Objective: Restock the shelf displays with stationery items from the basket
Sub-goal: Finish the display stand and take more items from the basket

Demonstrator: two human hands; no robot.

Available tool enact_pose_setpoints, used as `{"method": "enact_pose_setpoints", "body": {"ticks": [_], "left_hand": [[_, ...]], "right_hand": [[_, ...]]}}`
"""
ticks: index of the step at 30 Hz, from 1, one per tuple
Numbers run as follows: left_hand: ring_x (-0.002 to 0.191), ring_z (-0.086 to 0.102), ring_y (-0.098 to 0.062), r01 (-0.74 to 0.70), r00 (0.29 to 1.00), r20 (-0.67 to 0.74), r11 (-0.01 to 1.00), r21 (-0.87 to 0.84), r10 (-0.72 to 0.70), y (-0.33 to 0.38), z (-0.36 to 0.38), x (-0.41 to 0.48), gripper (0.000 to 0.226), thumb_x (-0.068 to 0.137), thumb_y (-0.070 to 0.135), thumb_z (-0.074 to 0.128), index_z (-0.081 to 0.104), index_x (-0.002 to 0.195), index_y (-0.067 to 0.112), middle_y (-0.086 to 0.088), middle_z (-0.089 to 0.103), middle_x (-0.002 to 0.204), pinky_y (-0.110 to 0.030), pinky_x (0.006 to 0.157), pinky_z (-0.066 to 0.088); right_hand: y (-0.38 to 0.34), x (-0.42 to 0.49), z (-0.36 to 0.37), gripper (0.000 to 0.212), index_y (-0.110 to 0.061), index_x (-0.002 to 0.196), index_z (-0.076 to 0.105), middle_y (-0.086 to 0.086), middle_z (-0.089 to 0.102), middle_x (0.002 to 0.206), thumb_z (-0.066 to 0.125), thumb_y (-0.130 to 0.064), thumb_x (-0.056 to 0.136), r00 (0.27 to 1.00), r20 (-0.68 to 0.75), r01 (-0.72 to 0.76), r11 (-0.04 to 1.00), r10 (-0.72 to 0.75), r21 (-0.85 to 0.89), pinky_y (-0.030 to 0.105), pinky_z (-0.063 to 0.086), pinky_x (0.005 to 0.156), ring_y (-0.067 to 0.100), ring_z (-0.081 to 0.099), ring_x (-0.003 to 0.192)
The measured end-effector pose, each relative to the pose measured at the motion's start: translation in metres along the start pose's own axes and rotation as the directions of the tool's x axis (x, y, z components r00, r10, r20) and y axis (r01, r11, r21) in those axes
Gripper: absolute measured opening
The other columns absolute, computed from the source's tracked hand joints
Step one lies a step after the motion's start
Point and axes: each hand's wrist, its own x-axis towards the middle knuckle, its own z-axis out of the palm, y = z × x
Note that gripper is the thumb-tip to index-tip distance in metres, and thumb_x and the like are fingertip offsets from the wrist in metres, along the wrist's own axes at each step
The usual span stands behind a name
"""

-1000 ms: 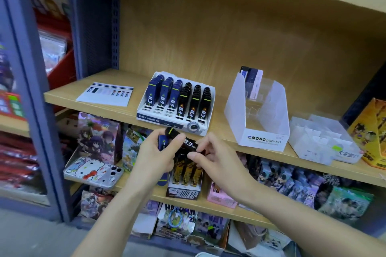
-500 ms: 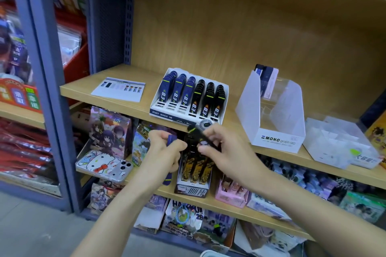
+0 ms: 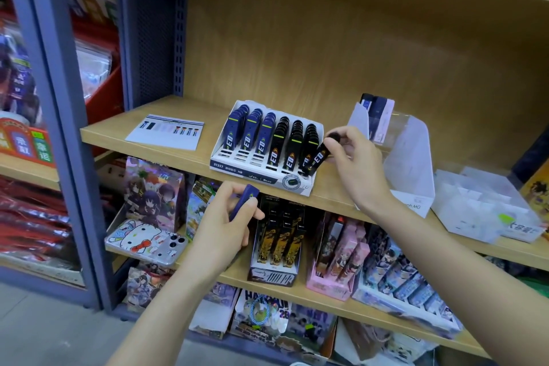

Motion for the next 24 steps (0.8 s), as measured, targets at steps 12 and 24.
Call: {"method": "enact_pose_setpoints", "body": {"ticks": [12,24], "left_hand": [[0.041,0.041,-0.007,0.003,1.0,0.01,1.0,0.002,-0.003,-0.004,0.004,0.005,0.004,0.098,0.015,0.048,0.051,0.096,0.016,0.002,0.066,0.075,-0.013,0.042,0.033],[0.04,0.04,-0.008,0.004,1.0,-0.005,1.0,-0.029,-0.004,-0.004,0.005,0.007,0.004,0.096,0.016,0.051,0.055,0.096,0.017,0.006,0.066,0.07,-0.013,0.039,0.031]], "right_hand": [[0.0,0.005,0.001,0.007,-0.02,0.094,0.067,-0.01,0.063,0.08,0.061,-0.02,0.091,0.977,0.142,0.183,0.963,-0.157,-0.198,0.02,0.047,0.072,0.007,0.058,0.075],[-0.007,0.021,-0.002,0.017,-0.013,0.096,0.054,0.006,0.061,0.082,0.067,-0.02,0.088,0.961,0.226,0.222,0.928,-0.157,-0.298,0.022,0.047,0.069,0.019,0.059,0.076]]}}
